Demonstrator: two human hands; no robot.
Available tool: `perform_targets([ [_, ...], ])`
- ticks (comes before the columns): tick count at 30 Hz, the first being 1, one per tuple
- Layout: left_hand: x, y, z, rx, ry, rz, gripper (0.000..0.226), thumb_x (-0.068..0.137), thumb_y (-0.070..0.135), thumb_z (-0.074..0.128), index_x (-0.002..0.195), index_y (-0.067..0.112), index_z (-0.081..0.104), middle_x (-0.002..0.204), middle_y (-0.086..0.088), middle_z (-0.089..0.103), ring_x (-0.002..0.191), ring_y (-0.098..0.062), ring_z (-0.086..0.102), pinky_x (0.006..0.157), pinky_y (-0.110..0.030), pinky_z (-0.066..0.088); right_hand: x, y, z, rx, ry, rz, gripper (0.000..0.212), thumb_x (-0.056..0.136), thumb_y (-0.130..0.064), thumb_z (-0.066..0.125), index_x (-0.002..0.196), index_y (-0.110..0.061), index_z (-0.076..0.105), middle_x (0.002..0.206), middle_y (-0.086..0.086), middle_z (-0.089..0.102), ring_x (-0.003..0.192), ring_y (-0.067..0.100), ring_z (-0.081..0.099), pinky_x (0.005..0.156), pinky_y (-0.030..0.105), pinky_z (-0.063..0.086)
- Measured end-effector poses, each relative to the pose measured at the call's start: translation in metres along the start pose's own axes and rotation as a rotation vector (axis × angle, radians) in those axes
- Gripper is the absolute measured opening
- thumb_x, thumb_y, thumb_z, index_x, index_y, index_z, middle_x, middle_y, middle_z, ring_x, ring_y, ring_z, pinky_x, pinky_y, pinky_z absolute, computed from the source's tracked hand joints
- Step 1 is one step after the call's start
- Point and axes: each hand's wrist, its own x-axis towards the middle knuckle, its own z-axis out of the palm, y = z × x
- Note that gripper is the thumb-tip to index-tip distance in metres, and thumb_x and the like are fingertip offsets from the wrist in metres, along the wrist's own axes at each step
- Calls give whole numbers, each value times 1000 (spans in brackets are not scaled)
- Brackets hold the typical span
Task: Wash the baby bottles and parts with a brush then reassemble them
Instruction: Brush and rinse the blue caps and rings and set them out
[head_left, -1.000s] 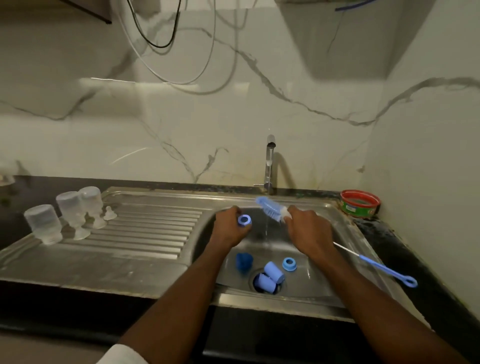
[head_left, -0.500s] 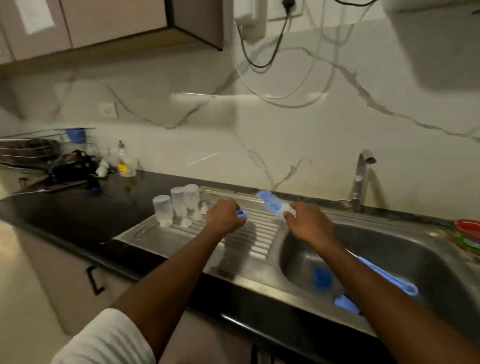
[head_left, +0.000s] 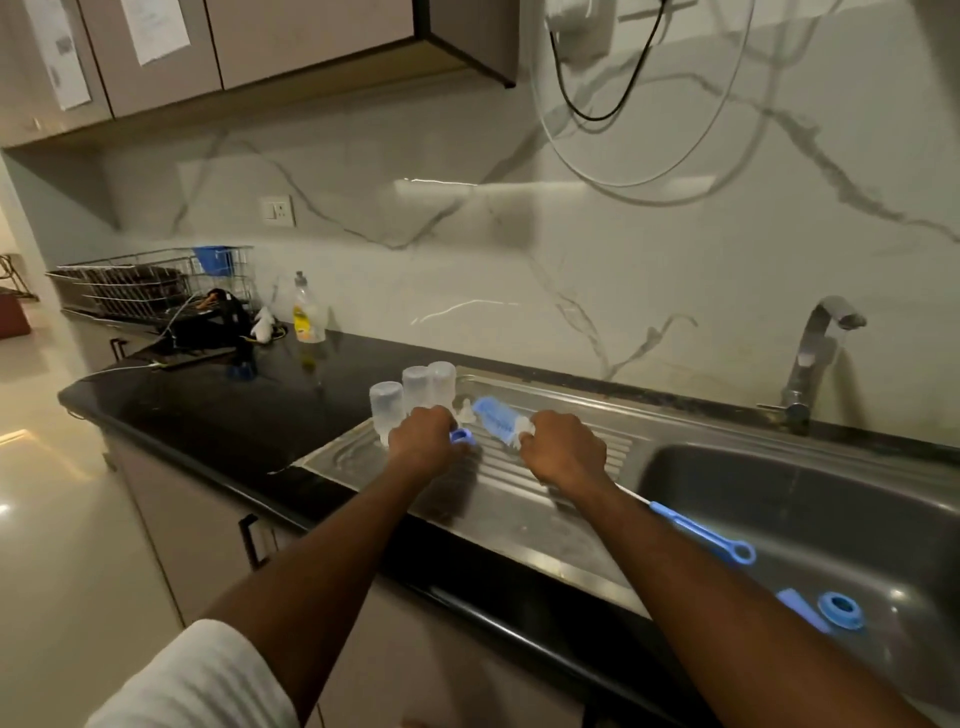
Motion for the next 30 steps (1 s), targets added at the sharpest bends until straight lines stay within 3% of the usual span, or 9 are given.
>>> perform_targets([
  [4, 1, 10, 7, 39, -40, -11, 33, 88, 53, 71, 103, 24, 67, 94, 3, 67, 86, -14, 62, 81, -33, 56, -2, 8, 3, -24, 25, -1, 34, 98, -42, 53, 125, -24, 64, 121, 5, 68, 109, 29, 65, 79, 34, 46],
  [7, 1, 13, 7, 68, -46, -9, 33, 91, 50, 70, 104, 20, 63, 98, 0, 66, 86, -13, 59, 77, -29, 51, -7, 19, -1, -25, 23, 7, 32, 98, -42, 52, 122, -24, 65, 119, 4, 68, 108, 28, 65, 80, 34, 46],
  [12, -2, 37, -11, 61, 44, 96, 44, 88, 54, 70, 120, 25, 64, 116, 2, 68, 107, -20, 64, 87, -39, 56, -13, 46, -27, -17, 60, 4, 31, 99, -42, 47, 118, -26, 65, 117, 3, 69, 105, 26, 65, 80, 34, 47],
  [18, -17, 119, 1, -16, -15, 257, 41, 91, 52, 65, 124, 28, 64, 124, 4, 65, 117, -19, 59, 94, -40, 53, -41, 111, -72, -31, 137, 56, 36, 98, -50, 51, 121, -26, 65, 118, 5, 69, 107, 27, 65, 86, 39, 51],
  [23, -39, 202, 41, -52, -41, 382, 31, 89, 46, 70, 113, 27, 68, 112, 3, 66, 101, -17, 62, 88, -40, 55, -70, 181, -105, -77, 154, 160, 37, 94, -51, 51, 116, -26, 67, 117, 8, 70, 107, 31, 65, 85, 39, 51],
  [27, -53, 259, 77, -61, -85, 470, 22, 86, 45, 67, 100, 27, 67, 100, 1, 67, 90, -17, 64, 83, -38, 57, -82, 234, -116, -100, 144, 276, 36, 91, -53, 52, 105, -25, 69, 104, 5, 71, 95, 29, 67, 78, 39, 54],
  [30, -59, 296, 104, 5, -160, 578, 28, 84, 41, 68, 106, 23, 69, 111, -3, 68, 104, -23, 65, 85, -36, 54, -80, 271, -111, -89, 103, 359, 40, 88, -57, 52, 102, -24, 69, 94, 3, 71, 84, 25, 66, 76, 40, 57],
])
